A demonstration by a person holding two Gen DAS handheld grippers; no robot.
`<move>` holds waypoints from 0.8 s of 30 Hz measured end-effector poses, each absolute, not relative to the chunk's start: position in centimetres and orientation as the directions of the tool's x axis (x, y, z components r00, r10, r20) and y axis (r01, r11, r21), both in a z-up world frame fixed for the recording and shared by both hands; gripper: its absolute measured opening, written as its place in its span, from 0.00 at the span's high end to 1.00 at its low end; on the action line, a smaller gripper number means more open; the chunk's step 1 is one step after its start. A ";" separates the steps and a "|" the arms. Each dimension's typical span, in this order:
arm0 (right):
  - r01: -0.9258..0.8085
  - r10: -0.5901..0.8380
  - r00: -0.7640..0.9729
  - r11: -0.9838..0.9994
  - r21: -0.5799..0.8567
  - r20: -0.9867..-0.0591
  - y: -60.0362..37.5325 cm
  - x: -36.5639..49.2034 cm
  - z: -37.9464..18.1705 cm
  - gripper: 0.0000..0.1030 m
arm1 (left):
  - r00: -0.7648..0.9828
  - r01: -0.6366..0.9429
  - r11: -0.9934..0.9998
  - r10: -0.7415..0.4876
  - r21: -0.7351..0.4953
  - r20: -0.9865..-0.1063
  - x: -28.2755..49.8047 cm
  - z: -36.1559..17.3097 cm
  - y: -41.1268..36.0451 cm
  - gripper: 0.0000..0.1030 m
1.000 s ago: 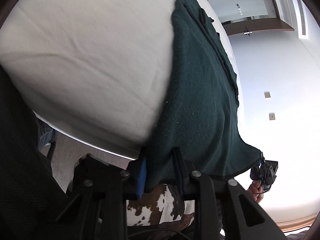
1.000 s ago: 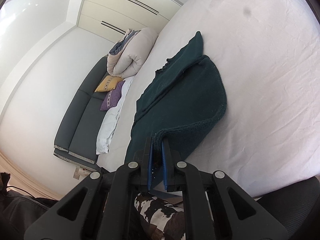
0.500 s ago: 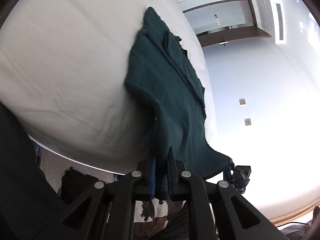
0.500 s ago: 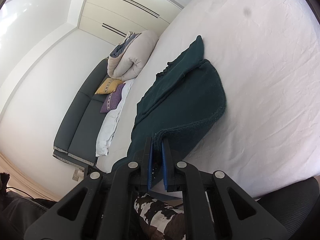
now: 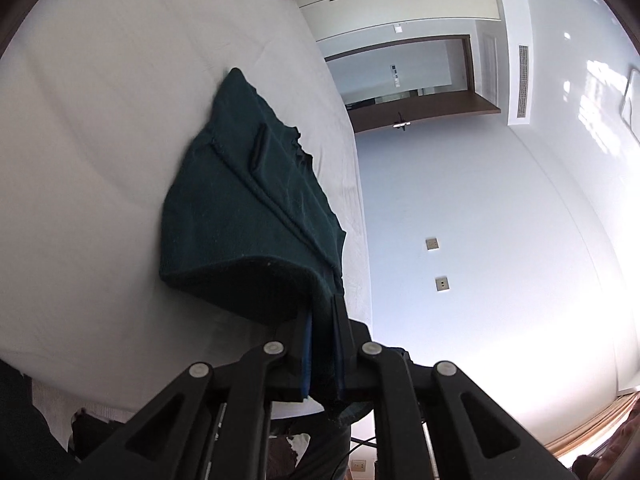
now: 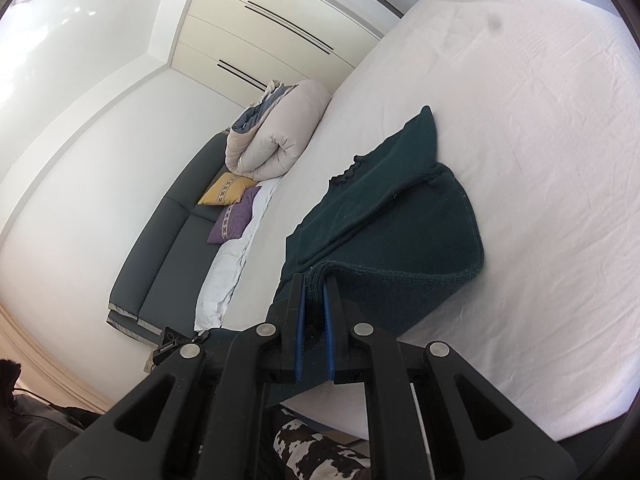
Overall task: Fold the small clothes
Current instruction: 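Carry the gripped hem over the strip toward the collar with both tools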
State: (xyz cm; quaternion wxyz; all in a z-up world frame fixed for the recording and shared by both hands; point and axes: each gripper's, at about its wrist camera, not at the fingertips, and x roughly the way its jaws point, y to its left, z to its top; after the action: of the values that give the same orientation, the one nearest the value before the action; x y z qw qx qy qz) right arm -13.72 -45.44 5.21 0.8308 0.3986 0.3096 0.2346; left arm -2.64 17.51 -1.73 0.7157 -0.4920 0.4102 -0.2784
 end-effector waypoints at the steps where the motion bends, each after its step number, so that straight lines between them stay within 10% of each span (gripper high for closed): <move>1: -0.140 0.630 0.705 0.575 0.806 -0.326 -45.4 -13.2 5.5 0.93 | 0.514 -0.001 0.363 -0.799 -0.932 -0.311 -2.1 -1.5 17.5 0.91; 24: 0.015 0.473 0.769 0.659 0.752 -0.430 -44.4 10.9 6.7 0.93 | 0.596 -0.071 0.337 -0.740 -0.939 -0.311 18.3 -2.0 18.4 0.91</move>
State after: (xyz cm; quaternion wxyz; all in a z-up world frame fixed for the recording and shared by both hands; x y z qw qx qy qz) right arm 10.87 -44.36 6.69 0.8557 0.3904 0.3122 0.1339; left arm 18.33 18.36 -1.98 0.7214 -0.5271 0.3848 -0.2318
